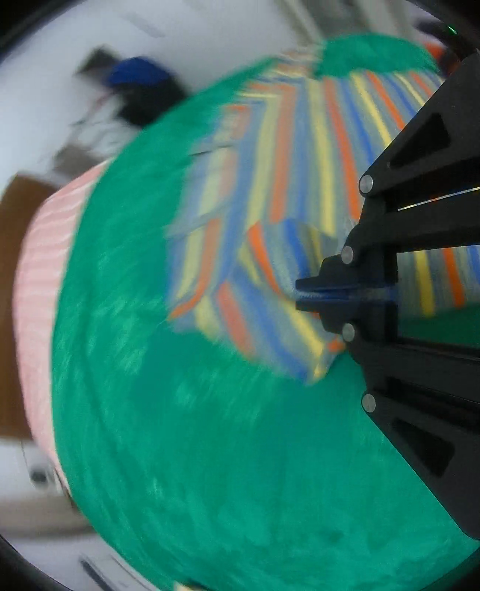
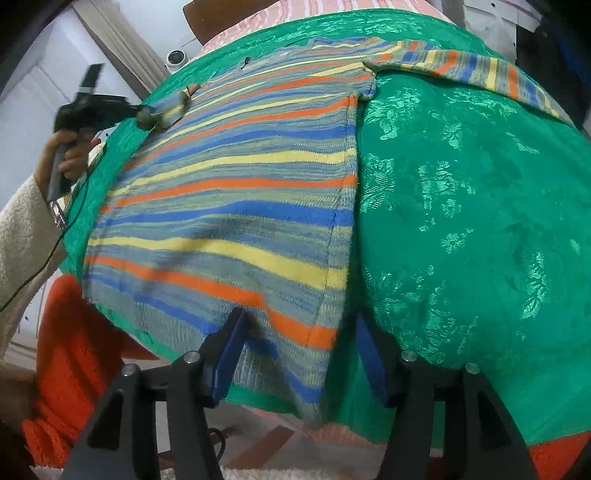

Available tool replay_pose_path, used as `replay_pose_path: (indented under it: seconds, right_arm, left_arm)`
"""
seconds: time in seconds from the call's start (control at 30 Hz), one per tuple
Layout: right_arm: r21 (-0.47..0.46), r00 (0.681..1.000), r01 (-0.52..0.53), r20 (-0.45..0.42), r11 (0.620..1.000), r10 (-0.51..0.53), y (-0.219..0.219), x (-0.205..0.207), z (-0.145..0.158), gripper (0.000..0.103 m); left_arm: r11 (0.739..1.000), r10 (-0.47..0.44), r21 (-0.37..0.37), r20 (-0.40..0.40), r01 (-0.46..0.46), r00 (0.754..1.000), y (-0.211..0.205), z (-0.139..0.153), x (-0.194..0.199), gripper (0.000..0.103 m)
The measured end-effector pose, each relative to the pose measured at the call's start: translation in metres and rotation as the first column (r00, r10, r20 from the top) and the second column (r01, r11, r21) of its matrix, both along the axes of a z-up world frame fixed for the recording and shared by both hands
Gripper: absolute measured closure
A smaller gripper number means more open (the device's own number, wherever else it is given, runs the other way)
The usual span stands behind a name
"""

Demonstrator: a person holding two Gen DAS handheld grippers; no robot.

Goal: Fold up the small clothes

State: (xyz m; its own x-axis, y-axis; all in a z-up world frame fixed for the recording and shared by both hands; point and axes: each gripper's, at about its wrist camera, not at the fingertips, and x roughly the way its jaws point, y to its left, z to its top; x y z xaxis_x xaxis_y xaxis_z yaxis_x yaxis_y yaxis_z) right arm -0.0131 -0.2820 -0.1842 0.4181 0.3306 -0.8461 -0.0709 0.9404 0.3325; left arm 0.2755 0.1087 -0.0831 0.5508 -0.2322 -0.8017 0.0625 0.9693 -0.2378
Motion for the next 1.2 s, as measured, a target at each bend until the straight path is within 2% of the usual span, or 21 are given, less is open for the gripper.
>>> replay_pose_path:
  seconds: [0.07,0.13,0.2,0.3,0.4,0.47,0.53,0.6,0.63,0.67,0.77,0.83,0.9,0.93,0.97,1.0,1.07,1.1,1.13,1.17,1.2]
  right_arm:
    - [0.016,1.0,0.01,-0.003,1.0,-0.01,-0.003,0.0,0.0,0.044]
    - [0.026,1.0,0.018,-0.006,1.0,-0.018,-0.004,0.001,0.0,0.044]
    - [0.029,1.0,0.026,-0.006,0.999,-0.025,-0.004,0.001,0.0,0.044]
    - [0.024,1.0,0.026,0.0,0.999,-0.026,-0.004,0.001,-0.001,0.042]
    - [0.013,1.0,0.017,0.0,1.0,-0.017,-0.002,0.001,0.0,0.042]
    - [0.014,1.0,0.018,-0.003,1.0,-0.018,-0.002,0.001,0.0,0.042]
    - [0.016,1.0,0.022,-0.004,1.0,-0.022,-0.002,0.002,0.0,0.042]
    - [0.013,1.0,0.023,-0.004,1.0,-0.023,0.0,0.002,0.0,0.042]
    - [0.009,1.0,0.022,-0.004,1.0,-0.022,0.001,0.002,-0.001,0.042]
    - [0.005,1.0,0.021,-0.003,1.0,-0.021,0.002,0.002,-0.001,0.042]
    - [-0.006,1.0,0.012,-0.002,1.0,-0.012,0.006,0.003,-0.001,0.041]
    - [-0.011,1.0,0.009,-0.005,1.0,-0.009,0.007,0.003,-0.001,0.041]
    - [-0.013,1.0,0.01,-0.008,1.0,-0.01,0.007,0.003,-0.001,0.041]
    - [-0.013,1.0,0.013,-0.008,1.0,-0.013,0.007,0.003,-0.001,0.041]
    - [-0.015,1.0,0.016,-0.008,1.0,-0.016,0.008,0.003,-0.001,0.041]
    - [-0.02,1.0,0.016,-0.007,1.0,-0.016,0.009,0.003,-0.001,0.041]
    - [-0.032,1.0,0.014,-0.006,0.999,-0.014,0.01,0.003,-0.001,0.041]
    - [-0.033,1.0,0.014,-0.006,0.999,-0.014,0.01,0.003,-0.001,0.041]
    - [-0.032,1.0,0.014,-0.005,0.999,-0.014,0.01,0.003,-0.002,0.041]
    - [-0.029,1.0,0.014,-0.005,0.999,-0.014,0.01,0.003,-0.002,0.041]
    - [-0.027,1.0,0.013,-0.005,1.0,-0.013,0.01,0.003,-0.002,0.041]
  left_arm:
    - [0.988,0.145,-0.049,0.024,-0.144,0.989,0.046,0.013,-0.005,0.101]
    - [0.952,0.304,-0.046,0.024,-0.302,0.952,0.092,0.015,-0.009,0.101]
    - [0.907,0.421,-0.027,-0.002,-0.421,0.907,0.129,0.006,-0.012,0.101]
    - [0.858,0.514,0.009,-0.041,-0.514,0.857,0.162,-0.014,-0.014,0.103]
    - [0.839,0.545,0.029,-0.062,-0.544,0.836,0.173,-0.031,-0.015,0.103]
    - [0.834,0.549,-0.005,-0.094,-0.552,0.83,0.178,-0.04,-0.013,0.103]
    - [0.834,0.545,-0.031,-0.114,-0.551,0.831,0.181,-0.043,-0.018,0.101]
    - [0.835,0.541,-0.063,-0.095,-0.547,0.836,0.185,-0.041,-0.025,0.095]
    - [0.845,0.523,-0.075,-0.081,-0.529,0.848,0.186,-0.039,-0.027,0.085]
    - [0.864,0.494,-0.073,-0.069,-0.498,0.867,0.182,-0.037,-0.026,0.069]
    - [0.917,0.4,0.014,-0.023,-0.399,0.916,0.162,-0.033,-0.016,0.04]
    - [0.94,0.338,0.057,-0.022,-0.336,0.941,0.149,-0.038,-0.003,0.033]
    - [0.942,0.332,0.081,-0.078,-0.326,0.94,0.148,-0.051,0.01,0.035]
    - [0.94,0.339,0.082,-0.122,-0.331,0.933,0.15,-0.06,0.017,0.05]
    - [0.939,0.343,0.066,-0.165,-0.336,0.925,0.153,-0.069,0.019,0.094]
    - [0.938,0.346,0.05,-0.181,-0.342,0.921,0.155,-0.073,0.018,0.095]
    - [0.912,0.408,0.079,-0.101,-0.402,0.907,0.157,-0.062,0.003,0.096]
    - [0.882,0.471,0.071,-0.058,-0.467,0.88,0.163,-0.053,-0.011,0.096]
    - [0.851,0.525,0.041,-0.054,-0.523,0.85,0.168,-0.05,-0.022,0.095]
    - [0.824,0.566,0.01,-0.066,-0.566,0.822,0.173,-0.05,-0.032,0.093]
    - [0.81,0.583,-0.014,-0.09,-0.587,0.807,0.175,-0.052,-0.041,0.09]
